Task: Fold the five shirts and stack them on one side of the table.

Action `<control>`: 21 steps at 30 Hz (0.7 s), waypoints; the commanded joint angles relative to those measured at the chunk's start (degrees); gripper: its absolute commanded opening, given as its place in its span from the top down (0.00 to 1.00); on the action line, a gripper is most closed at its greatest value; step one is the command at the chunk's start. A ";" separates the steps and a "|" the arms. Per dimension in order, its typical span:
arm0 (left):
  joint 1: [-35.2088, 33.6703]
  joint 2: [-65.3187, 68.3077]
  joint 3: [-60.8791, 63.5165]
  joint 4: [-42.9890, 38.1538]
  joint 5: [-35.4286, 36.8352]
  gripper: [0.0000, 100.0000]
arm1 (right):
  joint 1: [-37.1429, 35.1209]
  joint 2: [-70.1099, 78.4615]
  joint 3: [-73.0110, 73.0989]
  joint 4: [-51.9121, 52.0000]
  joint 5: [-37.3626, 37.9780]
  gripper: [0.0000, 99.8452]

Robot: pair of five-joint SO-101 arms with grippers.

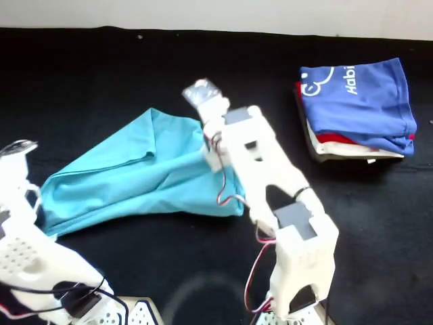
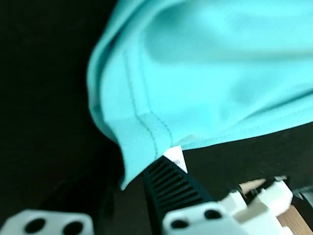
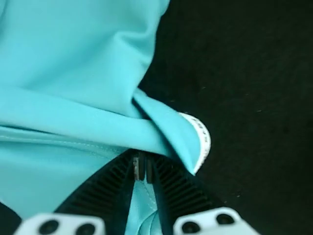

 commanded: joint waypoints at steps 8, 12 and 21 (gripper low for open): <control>9.10 -0.75 -16.57 14.42 6.77 0.99 | 3.03 9.54 -38.02 20.44 4.40 0.99; 7.96 -0.31 -16.48 14.42 6.59 0.99 | 1.54 11.03 -45.05 29.14 4.48 0.99; 7.60 -0.66 -16.57 14.42 6.51 0.99 | -4.62 5.32 -42.51 34.77 4.22 0.99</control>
